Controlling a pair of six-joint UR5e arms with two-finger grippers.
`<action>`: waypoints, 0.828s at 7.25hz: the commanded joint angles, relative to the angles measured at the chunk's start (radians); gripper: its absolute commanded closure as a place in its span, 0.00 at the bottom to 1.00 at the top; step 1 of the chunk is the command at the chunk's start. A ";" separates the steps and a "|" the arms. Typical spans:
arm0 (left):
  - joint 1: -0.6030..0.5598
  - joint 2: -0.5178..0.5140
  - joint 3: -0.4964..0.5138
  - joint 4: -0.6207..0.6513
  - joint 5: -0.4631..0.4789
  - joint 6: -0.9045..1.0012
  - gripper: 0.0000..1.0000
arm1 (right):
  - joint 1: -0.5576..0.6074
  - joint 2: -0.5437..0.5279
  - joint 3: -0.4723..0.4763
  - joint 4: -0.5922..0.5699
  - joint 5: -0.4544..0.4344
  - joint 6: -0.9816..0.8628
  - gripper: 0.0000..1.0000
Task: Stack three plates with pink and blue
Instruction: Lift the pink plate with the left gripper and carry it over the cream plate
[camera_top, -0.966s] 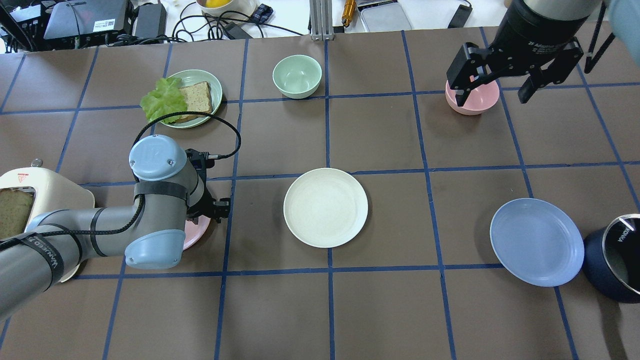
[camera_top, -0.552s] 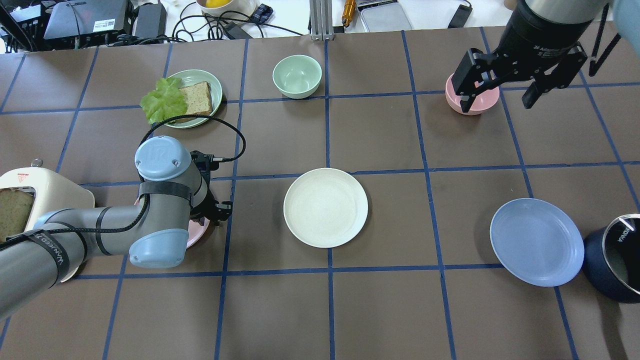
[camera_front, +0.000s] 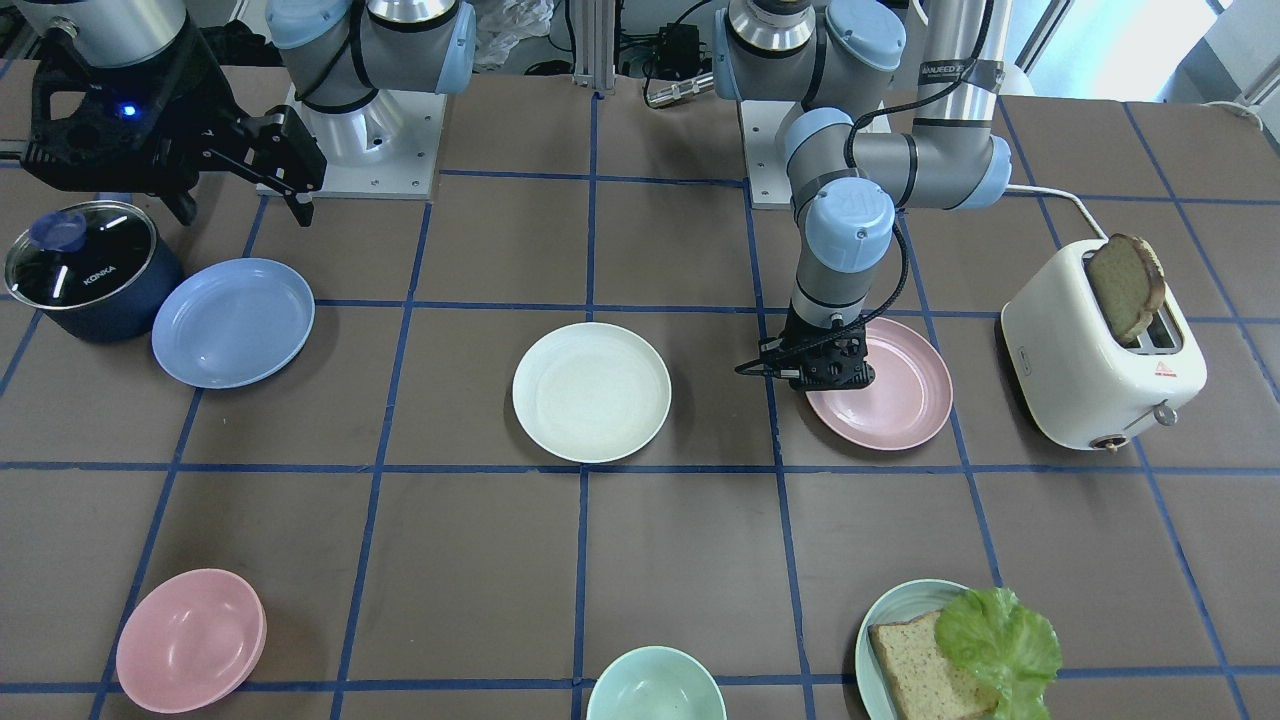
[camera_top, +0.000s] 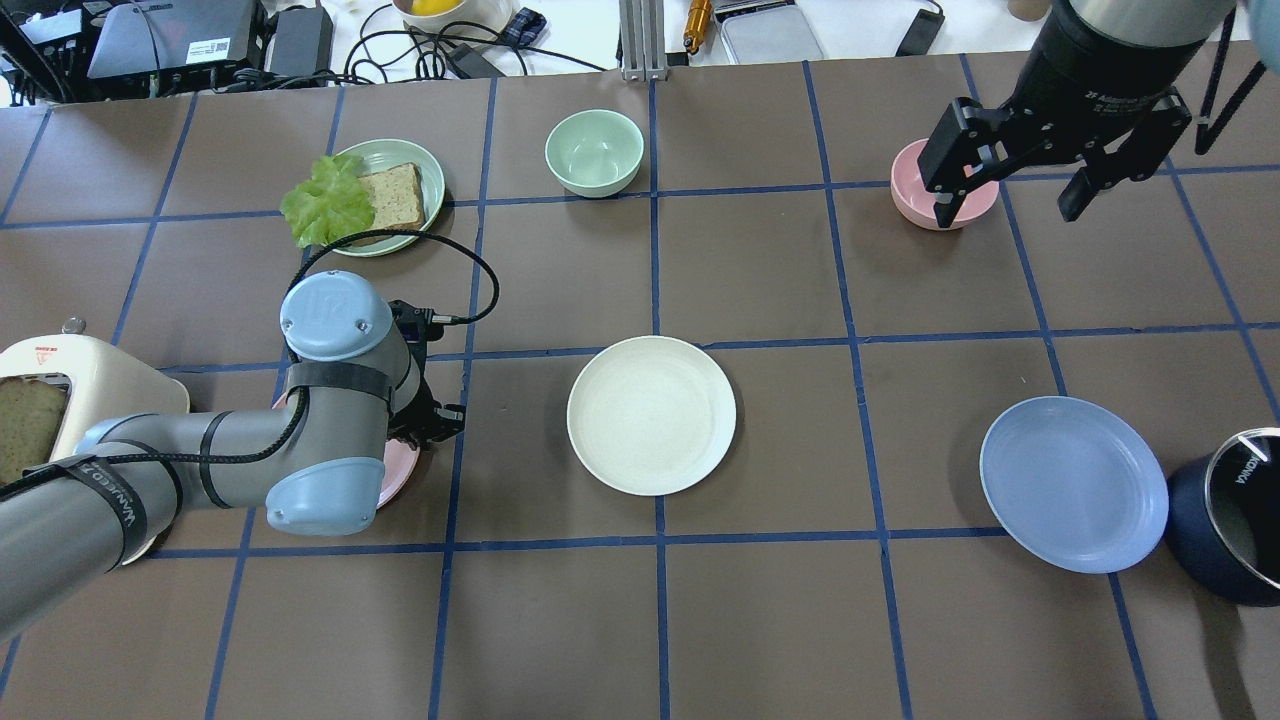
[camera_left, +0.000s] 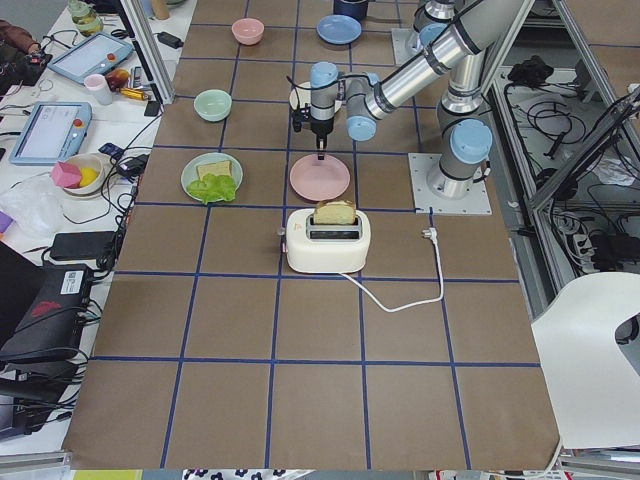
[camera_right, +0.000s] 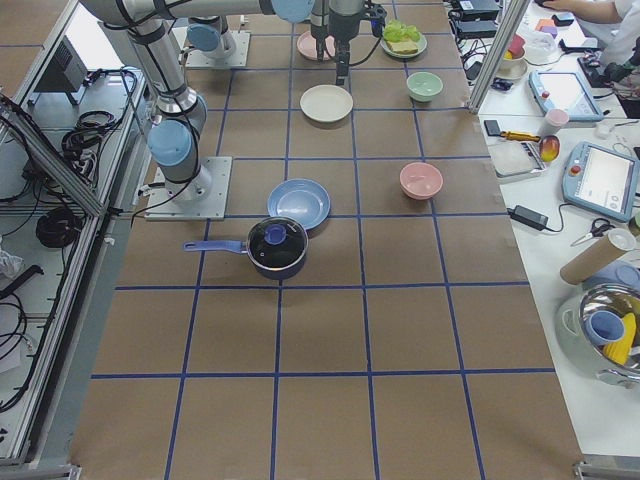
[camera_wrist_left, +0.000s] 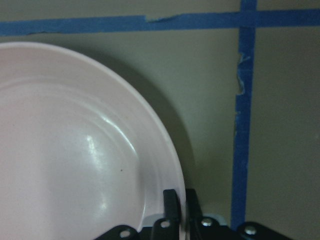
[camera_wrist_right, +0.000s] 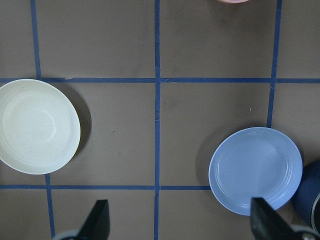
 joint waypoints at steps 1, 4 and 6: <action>-0.076 0.002 0.007 0.006 0.098 -0.003 1.00 | -0.001 0.000 -0.003 0.011 -0.002 0.001 0.00; -0.191 0.002 0.078 0.006 0.099 -0.019 1.00 | -0.002 0.000 -0.003 0.012 0.000 0.001 0.00; -0.285 0.003 0.158 -0.004 0.103 -0.034 1.00 | -0.002 0.000 -0.006 0.012 -0.002 0.001 0.00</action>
